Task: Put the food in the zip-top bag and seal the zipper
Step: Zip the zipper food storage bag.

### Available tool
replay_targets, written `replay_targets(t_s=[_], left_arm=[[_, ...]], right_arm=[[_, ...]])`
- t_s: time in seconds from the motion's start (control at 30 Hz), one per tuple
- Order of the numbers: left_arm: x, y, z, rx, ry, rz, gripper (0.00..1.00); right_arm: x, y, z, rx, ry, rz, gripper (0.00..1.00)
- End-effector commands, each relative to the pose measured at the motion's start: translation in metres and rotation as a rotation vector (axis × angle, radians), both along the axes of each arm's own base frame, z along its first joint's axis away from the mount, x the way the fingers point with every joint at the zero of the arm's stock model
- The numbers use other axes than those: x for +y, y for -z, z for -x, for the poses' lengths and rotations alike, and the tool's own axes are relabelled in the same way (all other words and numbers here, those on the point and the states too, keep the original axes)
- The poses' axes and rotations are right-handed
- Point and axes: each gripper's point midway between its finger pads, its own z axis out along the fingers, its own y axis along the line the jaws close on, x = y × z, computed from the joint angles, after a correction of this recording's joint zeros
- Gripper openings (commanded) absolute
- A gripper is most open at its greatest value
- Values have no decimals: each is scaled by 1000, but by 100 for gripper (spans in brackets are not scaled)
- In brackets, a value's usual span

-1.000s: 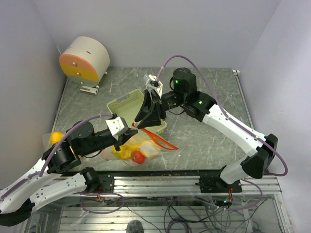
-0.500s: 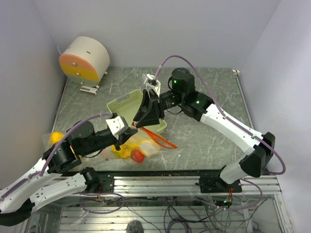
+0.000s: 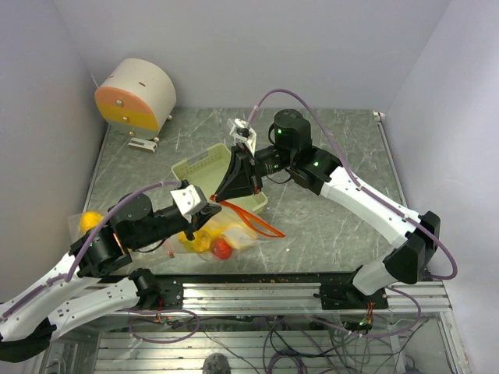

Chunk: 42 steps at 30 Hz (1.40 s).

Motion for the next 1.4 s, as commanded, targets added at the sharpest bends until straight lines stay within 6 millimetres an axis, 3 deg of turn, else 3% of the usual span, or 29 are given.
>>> replay_targets(t_s=[0.0, 0.13, 0.33, 0.53, 0.63, 0.77, 0.93, 1.07, 1.17, 1.27, 1.37], left_arm=[[6, -32, -3, -52, -40, 90, 7], [21, -47, 1, -74, -66, 113, 7], [41, -53, 2, -90, -123, 109, 7], [47, -55, 1, -103, -143, 123, 7], [54, -60, -4, -104, -194, 126, 7], [80, -82, -11, -142, -309, 167, 7], [129, -108, -13, -191, -483, 218, 7], [151, -120, -7, -221, -528, 260, 7], [159, -118, -8, -216, -564, 264, 7], [163, -106, -18, -194, -638, 268, 7], [168, -87, -32, -145, -760, 307, 7]], right_arm=[[1, 18, -13, -25, 52, 42, 0], [0, 31, -23, -34, 80, 73, 0], [-8, 46, -36, -62, 104, 96, 0], [-11, 37, -33, -49, 48, 42, 0], [-14, 43, -35, -74, 56, 56, 0], [-20, 61, -40, -111, 66, 90, 0], [-35, 78, -55, -142, 121, 120, 0], [-46, 89, -76, -132, 193, 150, 0], [-47, 99, -92, -121, 253, 194, 1], [-42, 100, -115, -95, 371, 224, 41], [-45, 92, -140, -65, 525, 235, 74]])
